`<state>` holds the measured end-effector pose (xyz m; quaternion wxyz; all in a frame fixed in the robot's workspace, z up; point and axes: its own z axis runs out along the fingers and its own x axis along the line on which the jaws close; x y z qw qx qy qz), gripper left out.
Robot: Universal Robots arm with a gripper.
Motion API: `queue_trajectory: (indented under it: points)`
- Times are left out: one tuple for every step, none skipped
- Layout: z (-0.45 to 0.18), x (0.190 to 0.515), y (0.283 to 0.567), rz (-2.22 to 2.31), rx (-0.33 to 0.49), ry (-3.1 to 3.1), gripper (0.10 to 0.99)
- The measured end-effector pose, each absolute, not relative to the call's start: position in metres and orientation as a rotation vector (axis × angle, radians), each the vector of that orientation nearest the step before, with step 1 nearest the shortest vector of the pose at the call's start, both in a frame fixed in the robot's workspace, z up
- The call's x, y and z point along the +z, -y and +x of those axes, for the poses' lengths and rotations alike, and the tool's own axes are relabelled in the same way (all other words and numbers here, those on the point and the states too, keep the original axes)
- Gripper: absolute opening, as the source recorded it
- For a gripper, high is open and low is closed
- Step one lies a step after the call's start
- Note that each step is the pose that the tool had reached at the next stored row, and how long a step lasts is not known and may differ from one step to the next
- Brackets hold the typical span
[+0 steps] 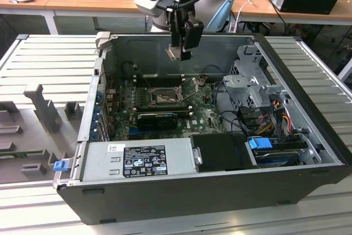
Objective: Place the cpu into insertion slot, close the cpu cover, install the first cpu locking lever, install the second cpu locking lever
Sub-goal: 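Place the cpu into insertion slot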
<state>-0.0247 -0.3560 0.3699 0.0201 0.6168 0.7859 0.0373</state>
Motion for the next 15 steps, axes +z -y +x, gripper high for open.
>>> queue_trajectory:
  points:
    - [-0.0247, 0.3699, 0.356, 1.929, 0.115, -2.425, 0.533]
    - [-0.0247, 0.3698, 0.356, 1.945, 0.115, -2.412, 0.533]
    - [-0.0247, 0.3696, 0.356, 1.958, 0.115, -2.401, 0.533]
    - [-0.0246, 0.3692, 0.3559, 1.984, 0.114, -2.378, 0.533]
    - [-0.0246, 0.368, 0.3559, 1.991, 0.113, -2.372, 0.533]
    - [-0.0247, 0.3664, 0.3559, 1.995, 0.113, -2.368, 0.533]
    - [-0.0247, 0.3659, 0.3559, 1.995, 0.112, -2.368, 0.533]
    - [-0.0247, 0.3656, 0.356, 1.995, 0.113, -2.368, 0.533]
    - [-0.0246, 0.3651, 0.3559, 1.995, 0.113, -2.368, 0.533]
    - [-0.0246, 0.3646, 0.356, 1.995, 0.113, -2.368, 0.533]
    - [-0.0247, 0.3645, 0.356, 1.995, 0.113, -2.368, 0.533]
    - [-0.0247, 0.3641, 0.3559, 1.995, 0.113, -2.368, 0.533]
    - [-0.0247, 0.3634, 0.3559, 1.995, 0.113, -2.368, 0.533]
    - [-0.0246, 0.3629, 0.3559, 1.999, 0.113, -2.365, 0.533]
    - [-0.0247, 0.3624, 0.3559, 2.008, 0.112, -2.356, 0.533]
